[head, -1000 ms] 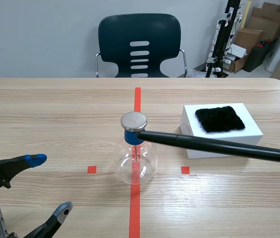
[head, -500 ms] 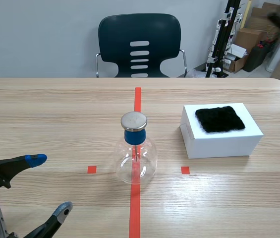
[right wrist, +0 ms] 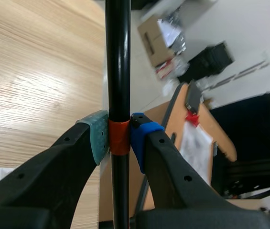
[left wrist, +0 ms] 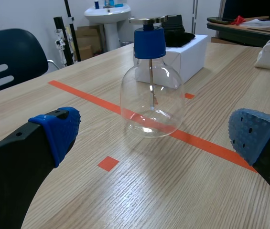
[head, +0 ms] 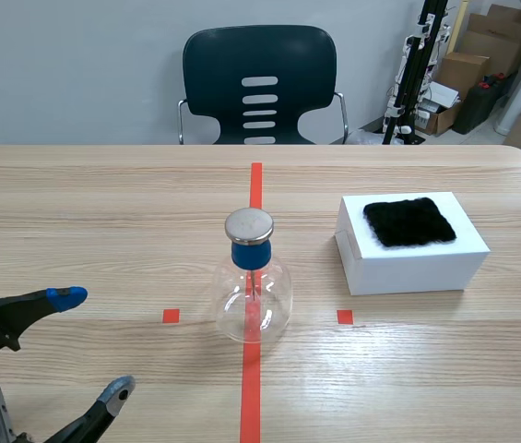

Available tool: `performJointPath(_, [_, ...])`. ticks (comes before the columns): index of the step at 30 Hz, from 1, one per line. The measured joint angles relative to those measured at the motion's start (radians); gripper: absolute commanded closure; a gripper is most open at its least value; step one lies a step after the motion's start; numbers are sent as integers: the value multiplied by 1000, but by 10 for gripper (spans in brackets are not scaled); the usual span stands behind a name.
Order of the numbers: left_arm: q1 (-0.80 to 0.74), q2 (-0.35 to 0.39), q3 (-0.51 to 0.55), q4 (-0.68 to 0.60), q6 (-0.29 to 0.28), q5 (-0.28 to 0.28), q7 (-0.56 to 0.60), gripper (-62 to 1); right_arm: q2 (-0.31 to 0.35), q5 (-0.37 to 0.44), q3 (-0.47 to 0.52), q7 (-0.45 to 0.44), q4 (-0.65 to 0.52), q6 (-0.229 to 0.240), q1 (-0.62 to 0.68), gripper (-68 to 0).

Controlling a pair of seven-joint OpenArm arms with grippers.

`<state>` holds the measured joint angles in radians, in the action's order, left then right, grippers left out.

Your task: Do the electroscope experiment. put the rod down on the box

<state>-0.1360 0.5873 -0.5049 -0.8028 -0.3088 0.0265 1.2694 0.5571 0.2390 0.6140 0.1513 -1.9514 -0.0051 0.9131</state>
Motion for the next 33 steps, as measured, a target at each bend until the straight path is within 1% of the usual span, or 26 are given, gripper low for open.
performJointPath(1, [0,0,0,0,0,0,0,-623,17,35,0,48,10,21,-28,-6])
performJointPath(3, [0,0,0,0,0,0,0,-623,54,124,0,136,36,49,-78,-6])
performJointPath(5, [0,0,0,0,0,0,0,-623,97,215,-1,210,64,58,-119,-6])
performJointPath(7, [0,0,0,0,0,0,0,-623,145,295,-4,291,92,58,-154,-6])
performJointPath(9, [0,0,0,0,0,0,0,-623,188,354,-21,351,124,61,-192,-6])
performJointPath(10, [0,0,0,0,0,0,0,-623,206,373,-35,377,143,76,-216,-6])
performJointPath(11, [0,0,0,0,0,0,0,-623,224,383,-56,399,165,90,-241,-6])
performJointPath(14, [0,0,0,0,0,0,0,-623,261,401,-143,463,238,91,-332,-6])
performJointPath(19, [0,0,0,0,0,0,0,-623,271,402,-299,559,362,89,-488,-6])
performJointPath(21, [0,0,0,0,0,0,0,-623,271,402,-346,573,396,89,-533,-6])
performJointPath(24, [0,0,0,0,0,0,0,-623,270,402,-407,604,438,108,-589,-6])
performJointPath(27, [0,0,0,0,0,0,0,-623,272,433,-481,621,489,107,-642,-6])
performJointPath(29, [0,0,0,0,0,0,0,-623,271,436,-534,641,528,112,-687,-6])
performJointPath(31, [0,0,0,0,0,0,0,-623,271,440,-572,649,565,111,-731,-6])
performJointPath(33, [0,0,0,0,0,0,0,-623,272,463,-604,675,604,113,-782,-6])
